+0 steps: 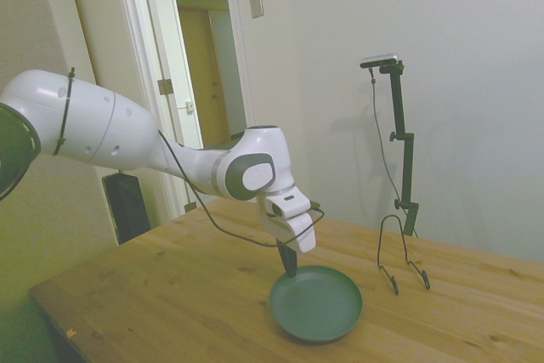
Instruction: Load the plate
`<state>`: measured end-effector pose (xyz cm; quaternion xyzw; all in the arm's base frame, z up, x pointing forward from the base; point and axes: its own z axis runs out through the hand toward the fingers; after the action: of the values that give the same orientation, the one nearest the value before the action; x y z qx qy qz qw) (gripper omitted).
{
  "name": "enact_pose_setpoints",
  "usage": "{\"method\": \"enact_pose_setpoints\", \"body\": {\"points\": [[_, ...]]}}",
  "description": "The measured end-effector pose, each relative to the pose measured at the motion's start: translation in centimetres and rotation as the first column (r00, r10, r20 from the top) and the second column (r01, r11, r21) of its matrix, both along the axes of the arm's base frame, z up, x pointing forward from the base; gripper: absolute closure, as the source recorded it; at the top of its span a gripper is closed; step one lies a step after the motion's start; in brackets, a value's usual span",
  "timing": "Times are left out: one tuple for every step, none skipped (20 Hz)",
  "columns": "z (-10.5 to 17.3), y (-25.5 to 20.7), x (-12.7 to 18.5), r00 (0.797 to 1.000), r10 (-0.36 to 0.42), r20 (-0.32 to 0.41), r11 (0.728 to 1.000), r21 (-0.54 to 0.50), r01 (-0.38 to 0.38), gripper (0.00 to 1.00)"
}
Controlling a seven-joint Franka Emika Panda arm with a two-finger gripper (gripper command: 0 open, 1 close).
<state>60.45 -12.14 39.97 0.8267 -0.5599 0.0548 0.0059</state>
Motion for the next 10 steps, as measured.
{"method": "enact_pose_setpoints", "body": {"points": [[0.8,0.4,-0.2,1.0,0.012,0.029,1.0,0.01,-0.012,1.0],[1.6,0.7,-0.4,0.998,0.027,0.06,0.999,0.016,-0.028,1.0],[2.4,1.1,-0.7,0.995,0.043,0.095,0.999,0.022,-0.045,1.0],[3.3,1.4,-1.0,0.99,0.056,0.126,0.998,0.029,-0.06,1.0],[4.1,1.6,-1.4,0.986,0.064,0.156,0.997,0.036,-0.071,1.0],[5.0,1.8,-1.7,0.979,0.07,0.19,0.996,0.044,-0.079,1.0],[5.8,2.0,-2.0,0.973,0.077,0.218,0.995,0.05,-0.09,1.0],[6.6,2.1,-2.4,0.967,0.082,0.24,0.994,0.057,-0.098,1.0],[7.4,2.4,-2.8,0.961,0.09,0.261,0.992,0.06,-0.11,1.0],[8.3,2.6,-3.2,0.954,0.096,0.285,0.99,0.068,-0.12,1.0]]}}
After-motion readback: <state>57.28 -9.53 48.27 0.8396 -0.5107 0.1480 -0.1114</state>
